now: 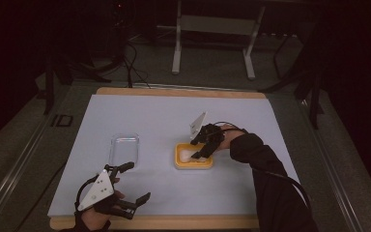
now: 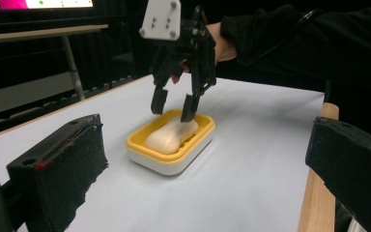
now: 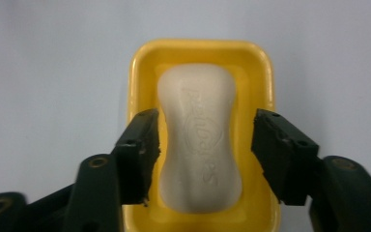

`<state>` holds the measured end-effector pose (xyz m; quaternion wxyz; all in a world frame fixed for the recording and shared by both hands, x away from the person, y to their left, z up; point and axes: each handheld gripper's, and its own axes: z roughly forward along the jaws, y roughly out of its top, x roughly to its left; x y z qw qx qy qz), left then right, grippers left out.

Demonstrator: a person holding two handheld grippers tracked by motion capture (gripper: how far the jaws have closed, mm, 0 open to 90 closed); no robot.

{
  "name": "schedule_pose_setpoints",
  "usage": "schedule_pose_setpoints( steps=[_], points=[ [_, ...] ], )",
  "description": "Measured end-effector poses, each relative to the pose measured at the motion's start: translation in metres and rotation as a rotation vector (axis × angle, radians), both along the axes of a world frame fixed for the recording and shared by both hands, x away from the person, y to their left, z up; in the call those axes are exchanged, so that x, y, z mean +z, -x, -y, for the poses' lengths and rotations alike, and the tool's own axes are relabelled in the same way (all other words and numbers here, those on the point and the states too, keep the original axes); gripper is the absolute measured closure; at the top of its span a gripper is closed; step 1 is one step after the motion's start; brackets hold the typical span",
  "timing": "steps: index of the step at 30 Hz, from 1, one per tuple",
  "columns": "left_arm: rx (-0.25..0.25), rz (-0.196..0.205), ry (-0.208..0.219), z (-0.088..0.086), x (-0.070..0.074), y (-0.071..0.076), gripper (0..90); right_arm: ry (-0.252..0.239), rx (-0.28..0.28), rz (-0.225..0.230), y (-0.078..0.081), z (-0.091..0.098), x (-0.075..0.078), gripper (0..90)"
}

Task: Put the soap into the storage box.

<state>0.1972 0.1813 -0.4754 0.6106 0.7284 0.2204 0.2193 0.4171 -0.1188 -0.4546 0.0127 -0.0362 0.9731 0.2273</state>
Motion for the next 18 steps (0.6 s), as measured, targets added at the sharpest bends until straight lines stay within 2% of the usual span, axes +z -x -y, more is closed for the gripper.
schedule_pose_setpoints(
  steps=[3,5,6,11,15,16,18],
  points=[
    [0.000,0.000,-0.001,0.000,0.000,0.000,0.7,-0.022,-0.065,0.003,0.000,0.004,0.006,34.8],
    [0.001,0.001,0.001,0.000,0.000,0.000,0.7,-0.026,-0.129,0.011,0.000,0.007,0.010,23.8],
    [0.002,0.000,0.002,0.000,0.000,0.000,0.8,-0.029,-0.157,0.014,-0.001,0.009,0.011,23.5],
    [0.002,-0.001,-0.001,0.000,0.000,0.000,0.7,-0.049,-0.274,-0.029,-0.002,0.017,0.015,12.3],
    [0.002,-0.002,-0.001,0.000,0.000,0.000,0.7,-0.058,-0.343,-0.020,-0.001,0.023,0.018,11.2],
    [0.002,-0.002,-0.001,0.000,0.000,0.000,0.7,-0.060,-0.372,0.001,-0.001,0.026,0.018,11.2],
    [0.001,-0.003,0.000,0.001,0.000,0.000,0.7,-0.056,-0.399,-0.007,-0.002,0.030,0.017,11.2]
  ],
)
